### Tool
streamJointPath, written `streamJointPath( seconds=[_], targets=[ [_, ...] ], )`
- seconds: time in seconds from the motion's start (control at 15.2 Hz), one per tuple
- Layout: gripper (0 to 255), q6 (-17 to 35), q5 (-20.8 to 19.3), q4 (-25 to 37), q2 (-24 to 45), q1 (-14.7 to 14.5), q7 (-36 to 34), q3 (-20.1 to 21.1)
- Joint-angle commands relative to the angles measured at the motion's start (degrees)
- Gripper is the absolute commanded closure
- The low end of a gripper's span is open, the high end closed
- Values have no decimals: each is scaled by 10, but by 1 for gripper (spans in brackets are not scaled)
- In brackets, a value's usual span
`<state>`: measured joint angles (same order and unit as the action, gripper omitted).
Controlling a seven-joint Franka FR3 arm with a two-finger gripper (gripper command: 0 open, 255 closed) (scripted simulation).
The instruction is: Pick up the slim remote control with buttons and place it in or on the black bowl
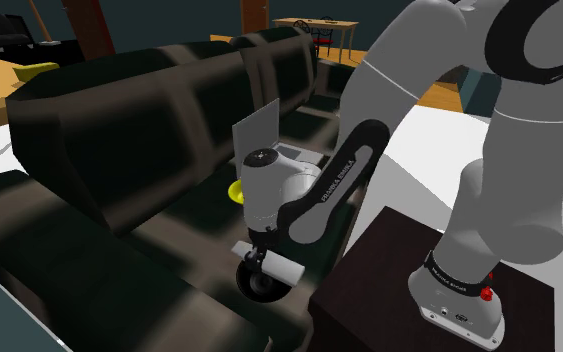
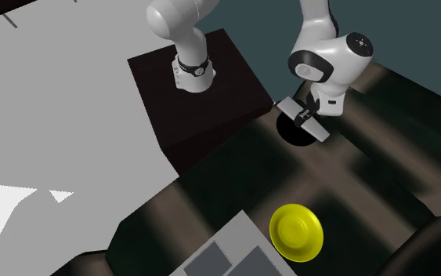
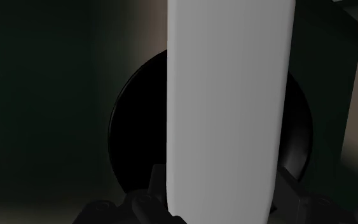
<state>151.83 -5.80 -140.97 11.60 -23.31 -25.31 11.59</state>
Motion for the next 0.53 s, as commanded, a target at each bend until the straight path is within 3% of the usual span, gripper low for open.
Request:
streamJointPath(
  seconds=[0.0, 0.46],
  targets=[
    [255, 16, -9, 1, 17, -2, -7, -4],
    [255, 64, -36, 8, 73, -14, -27, -21]
  ],
)
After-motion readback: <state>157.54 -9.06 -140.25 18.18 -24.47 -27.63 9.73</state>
